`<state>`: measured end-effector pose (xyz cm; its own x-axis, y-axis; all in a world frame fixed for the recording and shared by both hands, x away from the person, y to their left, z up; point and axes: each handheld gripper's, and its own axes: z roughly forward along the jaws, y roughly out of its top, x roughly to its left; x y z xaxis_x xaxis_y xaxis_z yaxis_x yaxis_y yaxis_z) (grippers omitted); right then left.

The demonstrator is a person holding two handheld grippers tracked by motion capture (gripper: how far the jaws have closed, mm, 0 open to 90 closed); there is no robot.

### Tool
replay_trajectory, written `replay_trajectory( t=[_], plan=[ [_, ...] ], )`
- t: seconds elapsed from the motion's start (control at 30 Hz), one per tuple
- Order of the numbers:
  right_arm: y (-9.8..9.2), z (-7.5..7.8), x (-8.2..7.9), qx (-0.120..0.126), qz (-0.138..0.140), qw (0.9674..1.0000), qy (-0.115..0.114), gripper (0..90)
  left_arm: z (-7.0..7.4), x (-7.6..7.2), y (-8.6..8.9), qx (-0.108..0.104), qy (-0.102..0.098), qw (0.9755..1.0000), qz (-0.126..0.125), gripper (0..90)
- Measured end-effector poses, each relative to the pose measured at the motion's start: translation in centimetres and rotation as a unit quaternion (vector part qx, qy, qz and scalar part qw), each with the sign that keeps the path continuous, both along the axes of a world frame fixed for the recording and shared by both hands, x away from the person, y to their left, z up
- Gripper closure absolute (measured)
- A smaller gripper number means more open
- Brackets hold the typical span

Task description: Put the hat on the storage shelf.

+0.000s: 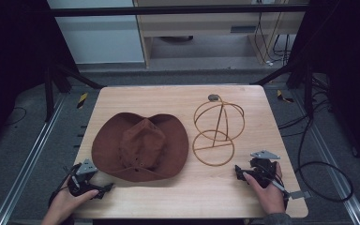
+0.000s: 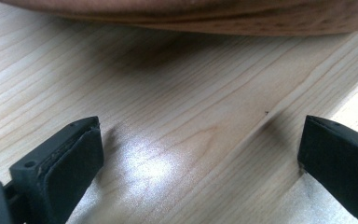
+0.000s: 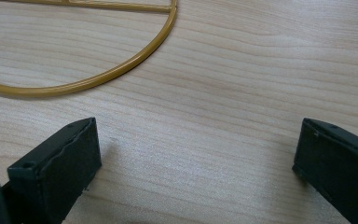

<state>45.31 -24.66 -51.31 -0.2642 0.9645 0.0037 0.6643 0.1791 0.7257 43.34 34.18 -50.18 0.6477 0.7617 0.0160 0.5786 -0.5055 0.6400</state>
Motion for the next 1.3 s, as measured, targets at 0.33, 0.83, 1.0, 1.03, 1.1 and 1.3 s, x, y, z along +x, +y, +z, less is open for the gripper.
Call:
replay_trajectory(
  t=[0.33,0.83,1.0,1.03,1.1,1.3],
  plan=[
    [0.0,0.0,0.0,0.000,0.000,1.0000,0.000,0.6,0.1,-0.1,0.1,0.002,0.003,1.0000,0.000,0.4],
    [0.0,0.0,0.0,0.000,0.000,1.0000,0.000,0.6,2.3,-1.5,0.5,-0.064,-0.054,0.9963,-0.017,2.9],
    [0.0,0.0,0.0,0.000,0.000,1.0000,0.000,0.6,3.3,-2.0,0.5,-0.090,-0.072,0.9930,-0.025,2.6],
    [0.0,0.0,0.0,0.000,0.000,1.0000,0.000,0.6,3.4,-2.1,0.4,-0.091,-0.074,0.9927,-0.029,2.5],
    [0.0,0.0,0.0,0.000,0.000,1.0000,0.000,0.6,3.8,-2.2,0.3,-0.090,-0.076,0.9925,-0.030,2.5],
    [0.0,0.0,0.0,0.000,0.000,1.0000,0.000,0.6,5.1,-2.4,0.5,-0.103,-0.098,0.9894,-0.030,2.6]
  ],
)
